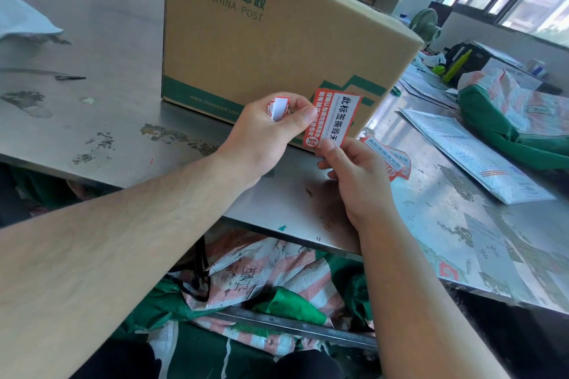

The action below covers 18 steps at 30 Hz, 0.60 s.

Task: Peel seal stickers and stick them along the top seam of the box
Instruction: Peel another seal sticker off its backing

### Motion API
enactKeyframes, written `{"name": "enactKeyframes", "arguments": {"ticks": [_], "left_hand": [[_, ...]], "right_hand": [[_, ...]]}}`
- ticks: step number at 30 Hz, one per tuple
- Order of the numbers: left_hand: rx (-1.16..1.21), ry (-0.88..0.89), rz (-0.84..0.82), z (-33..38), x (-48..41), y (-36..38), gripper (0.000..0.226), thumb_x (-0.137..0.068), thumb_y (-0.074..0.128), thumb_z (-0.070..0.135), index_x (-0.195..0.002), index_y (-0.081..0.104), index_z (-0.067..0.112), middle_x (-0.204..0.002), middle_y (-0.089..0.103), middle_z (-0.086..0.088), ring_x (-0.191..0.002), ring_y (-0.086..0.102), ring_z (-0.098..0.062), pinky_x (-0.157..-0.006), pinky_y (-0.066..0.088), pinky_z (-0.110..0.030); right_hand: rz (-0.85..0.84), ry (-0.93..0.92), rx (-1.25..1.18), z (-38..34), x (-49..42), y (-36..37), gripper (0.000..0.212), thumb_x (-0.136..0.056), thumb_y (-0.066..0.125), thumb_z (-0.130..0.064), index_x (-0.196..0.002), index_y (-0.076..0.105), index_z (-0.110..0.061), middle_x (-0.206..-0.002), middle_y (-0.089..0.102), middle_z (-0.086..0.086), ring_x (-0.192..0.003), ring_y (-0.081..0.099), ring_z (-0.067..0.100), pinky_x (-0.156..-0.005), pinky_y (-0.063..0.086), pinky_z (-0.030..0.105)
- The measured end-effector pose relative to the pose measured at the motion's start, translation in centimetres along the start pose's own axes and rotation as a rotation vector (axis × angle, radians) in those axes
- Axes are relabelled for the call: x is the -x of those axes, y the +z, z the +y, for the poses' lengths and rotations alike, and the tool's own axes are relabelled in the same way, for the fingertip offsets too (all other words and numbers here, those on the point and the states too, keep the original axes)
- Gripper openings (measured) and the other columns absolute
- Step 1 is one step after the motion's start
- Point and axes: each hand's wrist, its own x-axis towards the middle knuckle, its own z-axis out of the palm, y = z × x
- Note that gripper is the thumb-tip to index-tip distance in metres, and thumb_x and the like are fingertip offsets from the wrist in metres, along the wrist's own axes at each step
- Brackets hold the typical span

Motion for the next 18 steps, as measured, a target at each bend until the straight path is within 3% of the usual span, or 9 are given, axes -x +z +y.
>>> {"name": "enactKeyframes", "arguments": {"ticks": [5, 8, 10, 12, 14, 18], "left_hand": [[-0.089, -0.007, 0.031, -0.9, -0.4, -0.1, 0.015, -0.090, 0.070, 0.017, -0.077, 0.065, 0.021, -0.054, 0.045, 0.012, -0.045, 0.037, 0.000, -0.047, 0.032, -0.012], [-0.114, -0.005, 0.014, -1.4, -0.5, -0.1, 0.011, -0.084, 0.072, 0.034, -0.081, 0.071, 0.024, -0.074, 0.058, -0.010, -0.065, 0.049, -0.012, -0.066, 0.040, -0.022], [-0.143, -0.024, 0.003, -1.6, -0.6, -0.1, 0.017, -0.081, 0.071, 0.042, -0.090, 0.073, 0.027, -0.083, 0.059, -0.013, -0.076, 0.051, -0.016, -0.075, 0.042, -0.033], [-0.152, -0.062, 0.059, -1.6, -0.7, -0.2, 0.019, -0.086, 0.071, 0.039, -0.101, 0.071, 0.028, -0.078, 0.059, -0.001, -0.069, 0.053, -0.008, -0.072, 0.044, -0.024], [-0.147, -0.098, 0.088, -1.5, -0.9, -0.4, 0.018, -0.090, 0.068, 0.035, -0.104, 0.070, 0.024, -0.061, 0.056, 0.021, -0.055, 0.049, 0.004, -0.059, 0.038, -0.015], [-0.150, -0.070, 0.000, -1.1, -0.5, 0.0, 0.019, -0.093, 0.064, 0.032, -0.096, 0.071, 0.014, -0.045, 0.052, 0.023, -0.046, 0.048, 0.006, -0.050, 0.034, -0.008]], "right_hand": [[0.111, 0.040, -0.131, 0.2, 0.2, -0.3, 0.014, -0.092, 0.067, -0.029, -0.083, 0.074, -0.022, -0.076, 0.074, -0.005, -0.072, 0.063, 0.010, -0.067, 0.046, 0.023], [0.126, 0.066, -0.180, 0.2, 0.1, -0.2, 0.017, -0.086, 0.063, -0.034, -0.085, 0.074, -0.021, -0.075, 0.074, -0.004, -0.072, 0.063, 0.013, -0.067, 0.044, 0.025], [0.139, 0.075, -0.192, 0.1, 0.1, -0.1, 0.016, -0.085, 0.062, -0.031, -0.084, 0.073, -0.021, -0.071, 0.072, -0.007, -0.070, 0.062, 0.014, -0.065, 0.044, 0.025], [0.169, 0.087, -0.211, 0.1, 0.1, -0.1, 0.015, -0.083, 0.060, -0.029, -0.082, 0.072, -0.021, -0.069, 0.071, -0.007, -0.070, 0.060, 0.016, -0.065, 0.044, 0.026], [0.186, 0.097, -0.229, 0.0, 0.1, -0.2, 0.014, -0.082, 0.060, -0.027, -0.081, 0.073, -0.021, -0.069, 0.070, -0.006, -0.072, 0.058, 0.020, -0.065, 0.044, 0.029], [0.148, 0.080, -0.167, -0.1, 0.2, 0.0, 0.019, -0.080, 0.060, -0.025, -0.065, 0.072, -0.027, -0.064, 0.068, -0.008, -0.068, 0.057, 0.017, -0.065, 0.044, 0.029]]}}
